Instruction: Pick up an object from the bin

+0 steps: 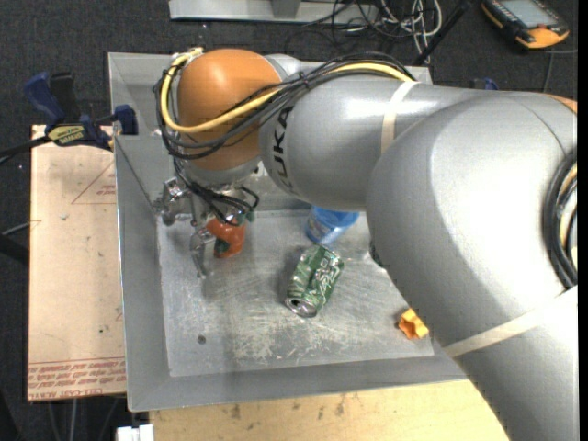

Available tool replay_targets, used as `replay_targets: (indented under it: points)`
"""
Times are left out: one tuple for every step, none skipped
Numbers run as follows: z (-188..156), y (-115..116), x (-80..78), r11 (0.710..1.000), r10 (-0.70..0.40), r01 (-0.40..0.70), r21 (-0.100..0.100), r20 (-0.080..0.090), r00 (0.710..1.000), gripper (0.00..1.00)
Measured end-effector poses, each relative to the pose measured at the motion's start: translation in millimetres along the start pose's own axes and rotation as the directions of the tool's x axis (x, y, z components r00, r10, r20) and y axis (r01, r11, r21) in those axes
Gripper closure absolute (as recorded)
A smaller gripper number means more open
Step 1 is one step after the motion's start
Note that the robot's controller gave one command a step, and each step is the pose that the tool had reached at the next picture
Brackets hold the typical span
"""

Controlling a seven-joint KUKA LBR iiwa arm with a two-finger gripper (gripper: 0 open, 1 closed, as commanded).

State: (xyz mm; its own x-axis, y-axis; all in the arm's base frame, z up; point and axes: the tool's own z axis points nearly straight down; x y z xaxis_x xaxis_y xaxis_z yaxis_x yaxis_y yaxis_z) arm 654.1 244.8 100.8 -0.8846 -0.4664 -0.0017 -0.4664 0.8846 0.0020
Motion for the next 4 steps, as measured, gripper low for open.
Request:
replay_targets:
  points:
    - [-1.3, 3.0, -2.0, 0.999, -0.042, 0.042, 0.002, 0.005, 0.999, 0.00]
    - [-11.7, 3.0, 2.6, 0.984, -0.176, 0.176, 0.001, 0.001, 0.984, 0.00]
    - [-10.5, 12.8, 14.4, 0.980, -0.200, 0.200, 0.001, 0.002, 0.980, 0.00]
    - [-1.2, 10.7, 9.7, 0.975, -0.222, 0.222, 0.001, 0.003, 0.975, 0.00]
